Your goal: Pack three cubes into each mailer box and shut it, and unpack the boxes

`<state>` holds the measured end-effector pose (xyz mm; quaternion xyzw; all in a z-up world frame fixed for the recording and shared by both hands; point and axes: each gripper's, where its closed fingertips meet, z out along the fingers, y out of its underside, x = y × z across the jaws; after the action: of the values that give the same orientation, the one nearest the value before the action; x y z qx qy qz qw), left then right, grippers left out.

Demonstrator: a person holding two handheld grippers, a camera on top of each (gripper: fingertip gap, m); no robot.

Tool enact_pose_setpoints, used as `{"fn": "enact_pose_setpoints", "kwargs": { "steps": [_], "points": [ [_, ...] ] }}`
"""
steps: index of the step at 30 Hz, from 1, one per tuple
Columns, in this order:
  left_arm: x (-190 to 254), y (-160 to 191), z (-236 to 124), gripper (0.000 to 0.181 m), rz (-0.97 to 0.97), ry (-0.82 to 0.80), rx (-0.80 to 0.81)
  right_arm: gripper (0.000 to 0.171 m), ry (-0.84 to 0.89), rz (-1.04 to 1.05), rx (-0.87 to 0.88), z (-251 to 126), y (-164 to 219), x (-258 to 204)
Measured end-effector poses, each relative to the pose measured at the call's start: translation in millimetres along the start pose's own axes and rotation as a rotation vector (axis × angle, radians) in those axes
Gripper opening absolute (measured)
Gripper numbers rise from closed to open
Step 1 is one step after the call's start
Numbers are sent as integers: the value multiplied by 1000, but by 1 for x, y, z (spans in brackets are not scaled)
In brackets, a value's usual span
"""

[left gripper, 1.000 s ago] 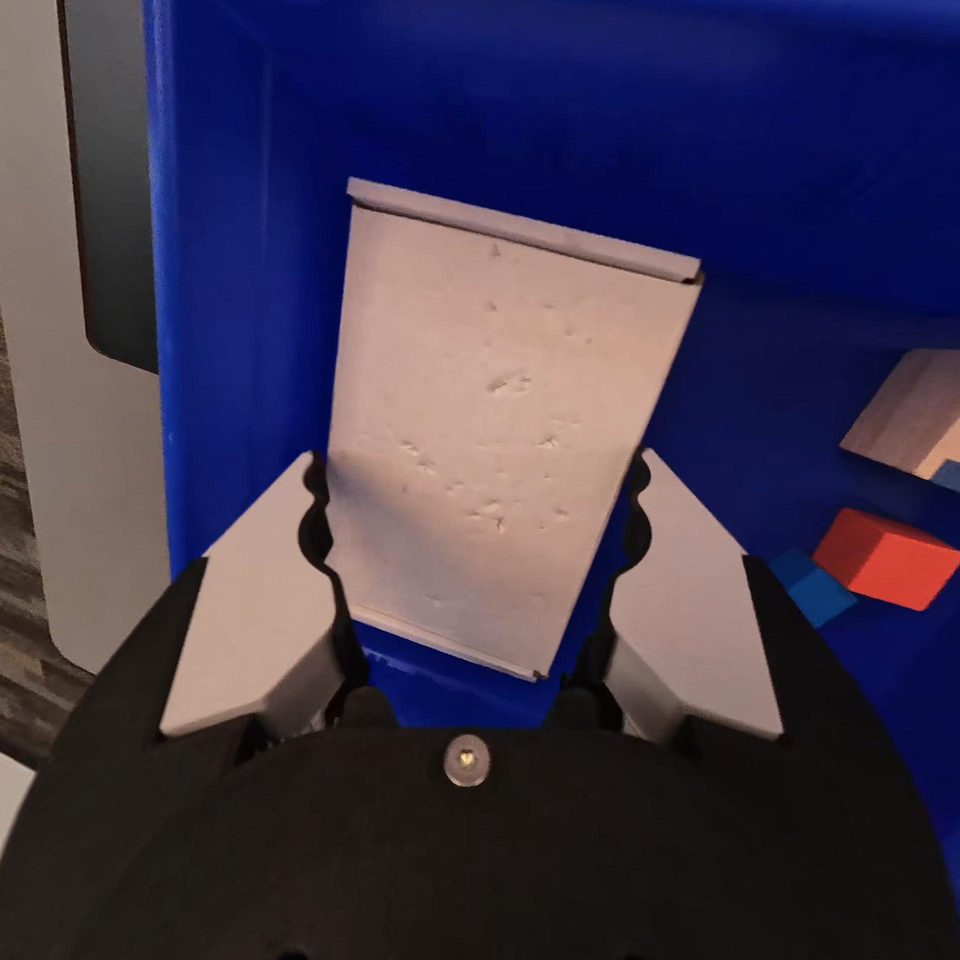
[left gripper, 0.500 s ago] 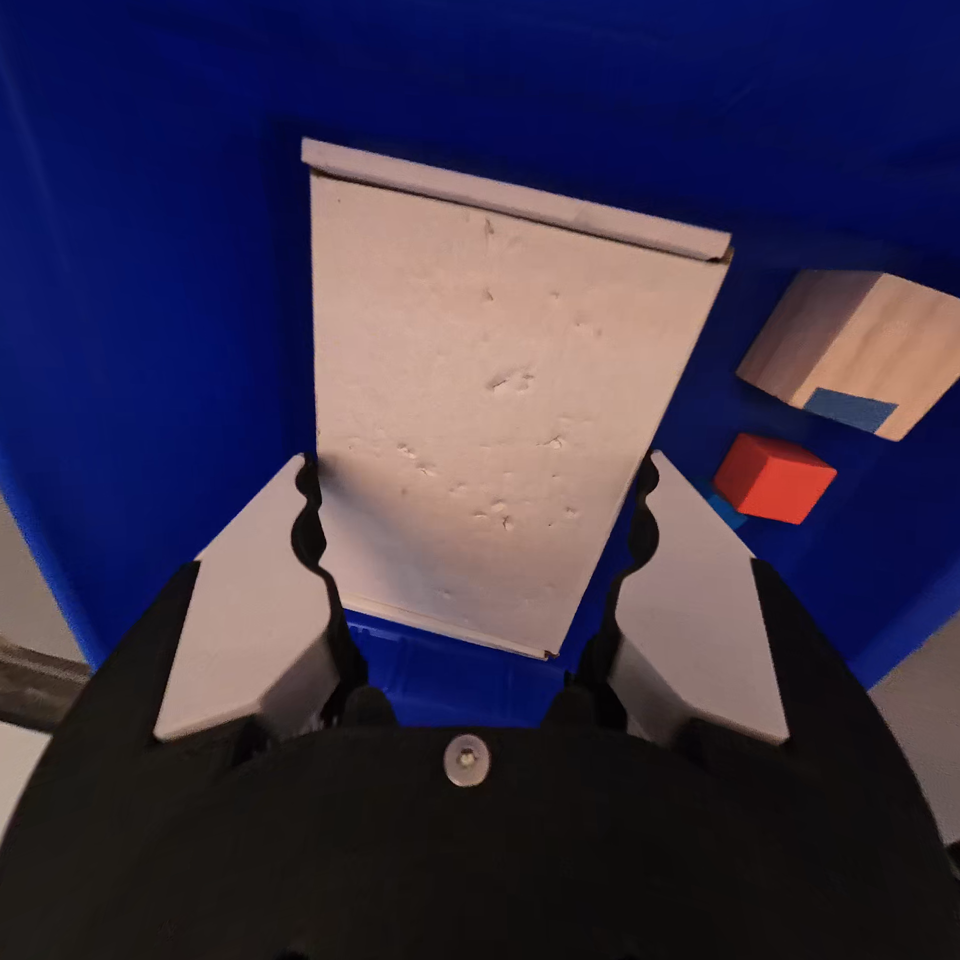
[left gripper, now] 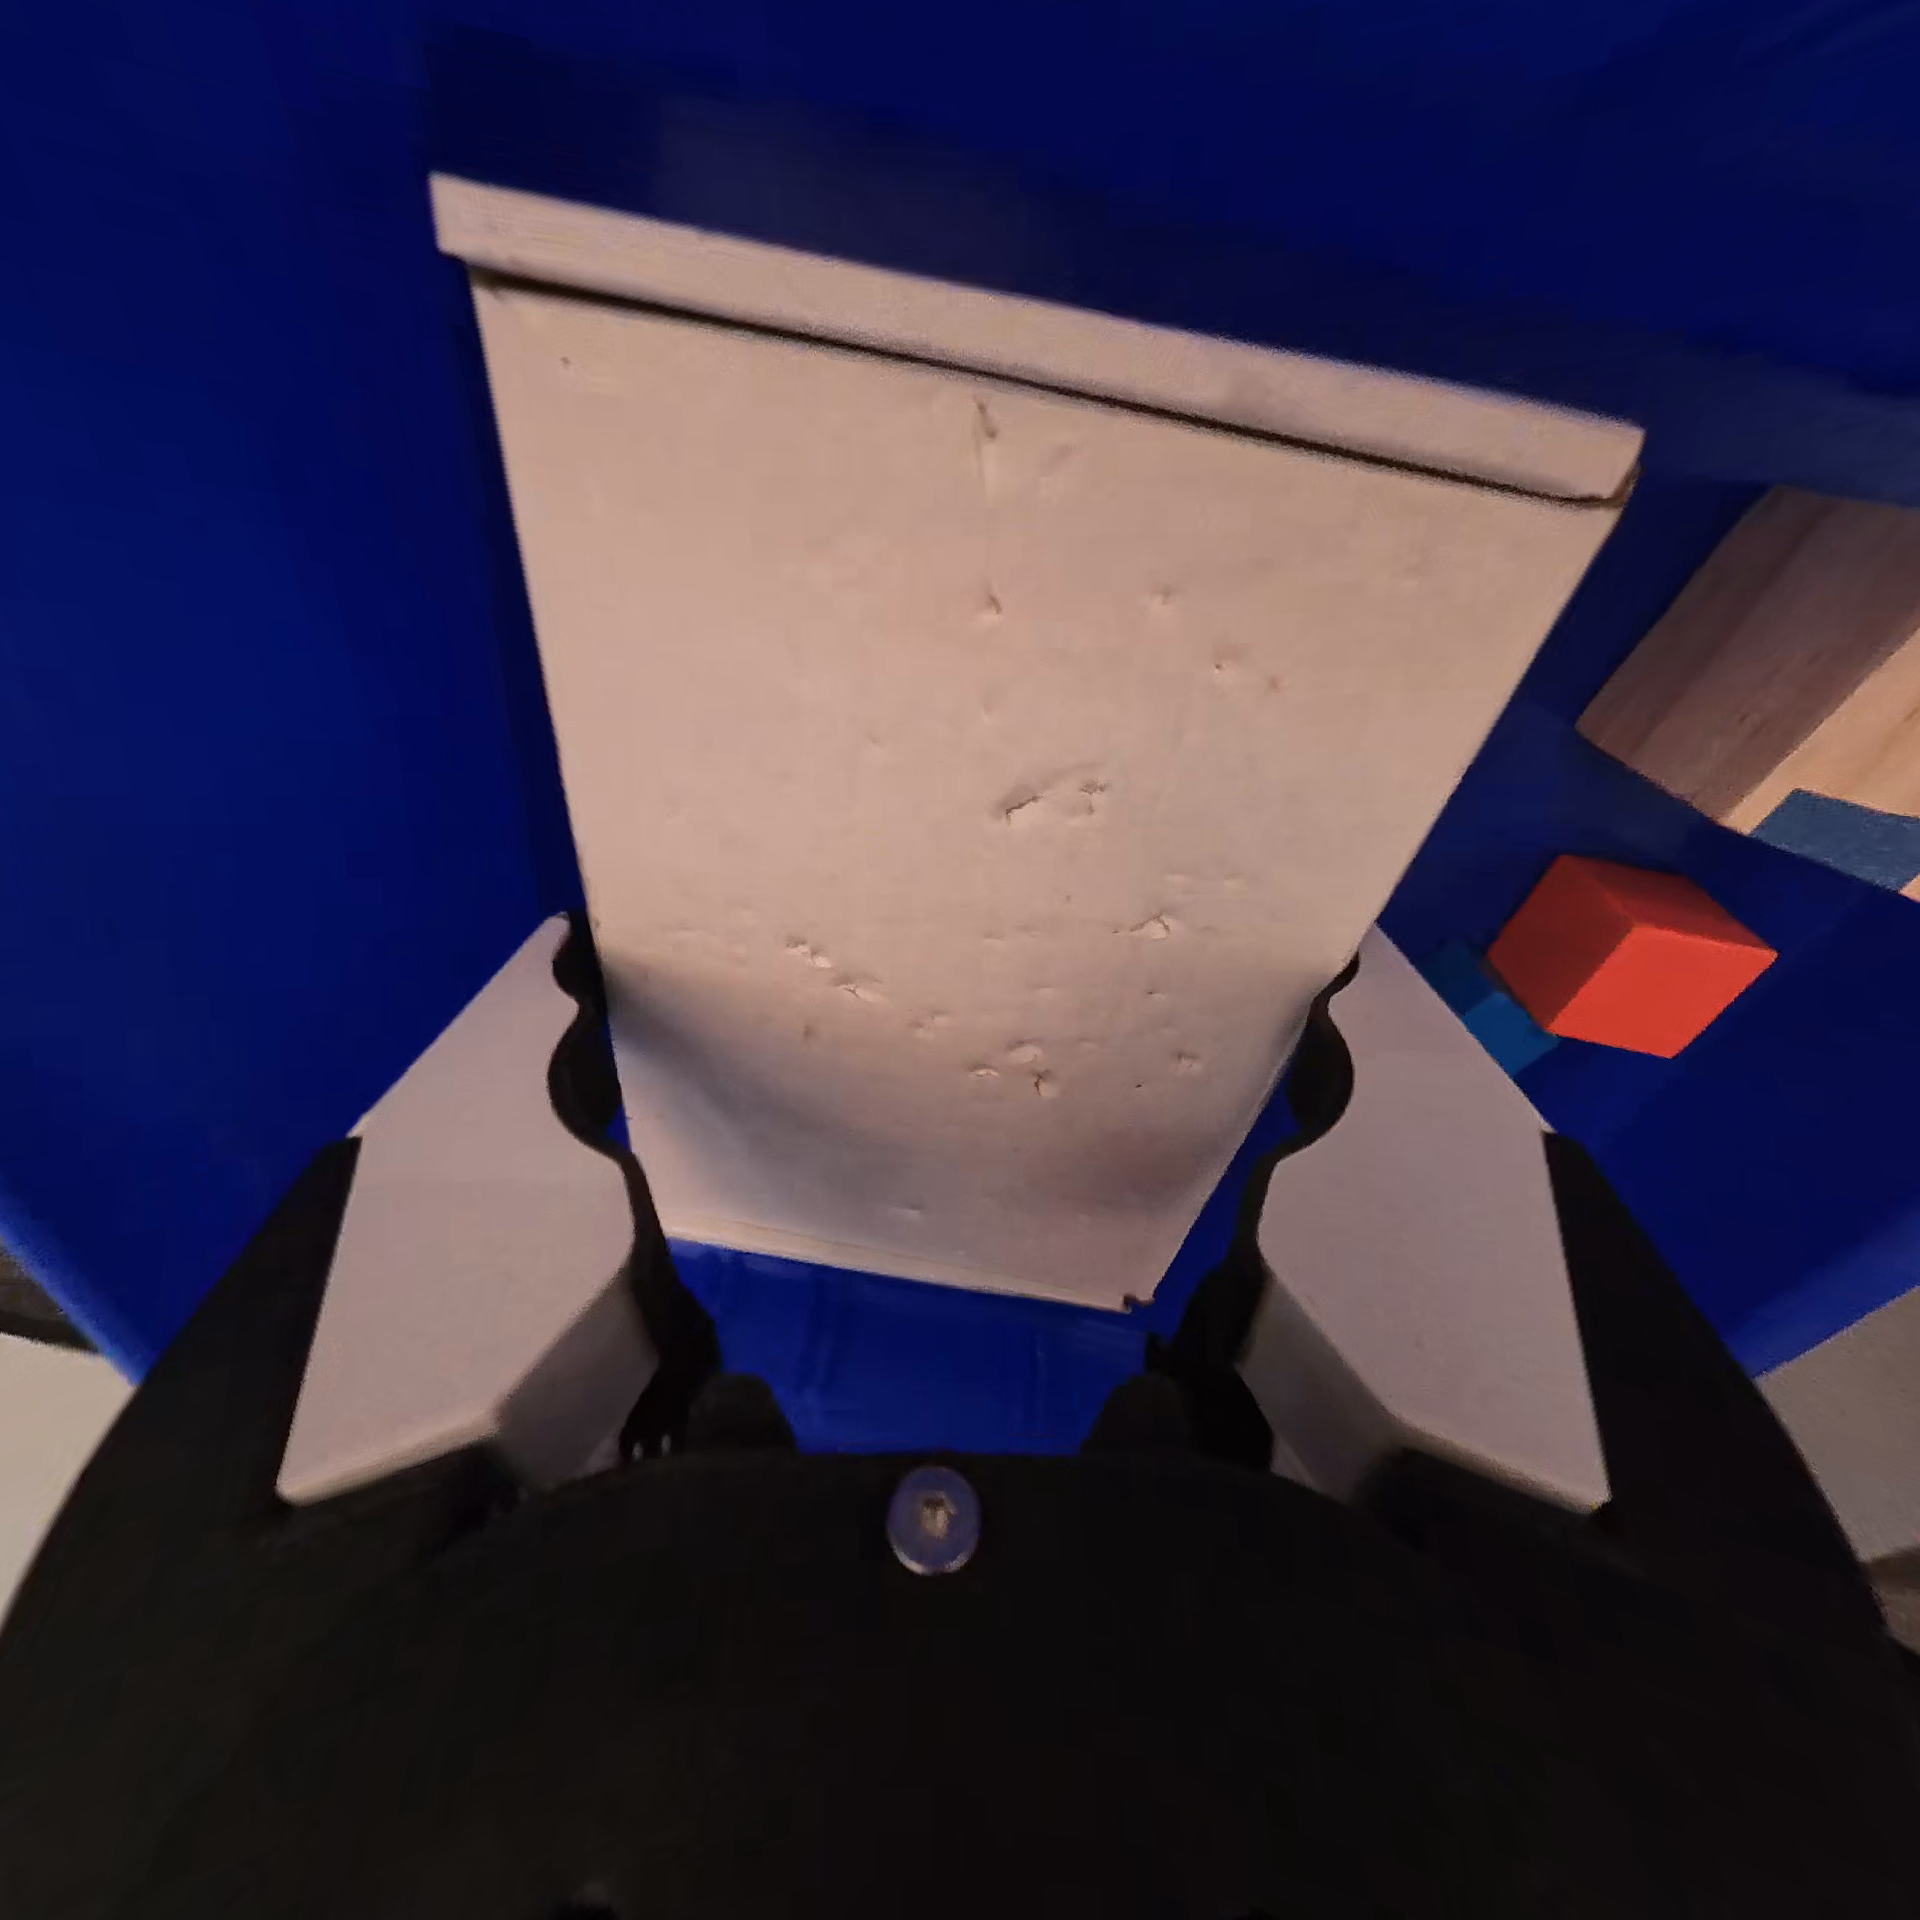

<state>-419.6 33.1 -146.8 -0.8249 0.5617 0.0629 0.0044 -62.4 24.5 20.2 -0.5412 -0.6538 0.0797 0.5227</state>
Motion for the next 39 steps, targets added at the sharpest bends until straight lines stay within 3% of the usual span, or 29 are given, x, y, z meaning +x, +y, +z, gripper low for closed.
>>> {"fn": "enact_pose_setpoints", "kwargs": {
  "steps": [5,10,14,19,25,28,31,32,34,39],
  "points": [
    [-2,10,-34,133,-38,-66,-27,116,12,-10,24,-11,-7,3],
    [4,-1,-102,132,-41,-188,-40,113,48,-17,94,-32,-25,8],
    [33,-43,-158,132,14,-212,6,113,67,-30,223,-34,-51,0],
    [87,-121,-197,132,150,-148,82,117,171,-263,272,-23,-66,-37],
    [163,-205,-181,132,395,-20,73,126,375,-509,193,-37,-60,-68],
    [193,-236,-161,132,488,58,73,122,292,-431,218,-28,-42,-89],
    [216,-262,-141,132,514,155,114,85,244,-453,236,-19,-18,-114],
    [220,-267,-134,130,514,172,120,77,237,-488,232,-16,-9,-121],
    [218,-272,-120,127,516,166,133,77,198,-463,186,-7,7,-127],
    [182,-273,-110,105,378,18,268,76,37,-215,194,8,21,-132]
  ]
}}
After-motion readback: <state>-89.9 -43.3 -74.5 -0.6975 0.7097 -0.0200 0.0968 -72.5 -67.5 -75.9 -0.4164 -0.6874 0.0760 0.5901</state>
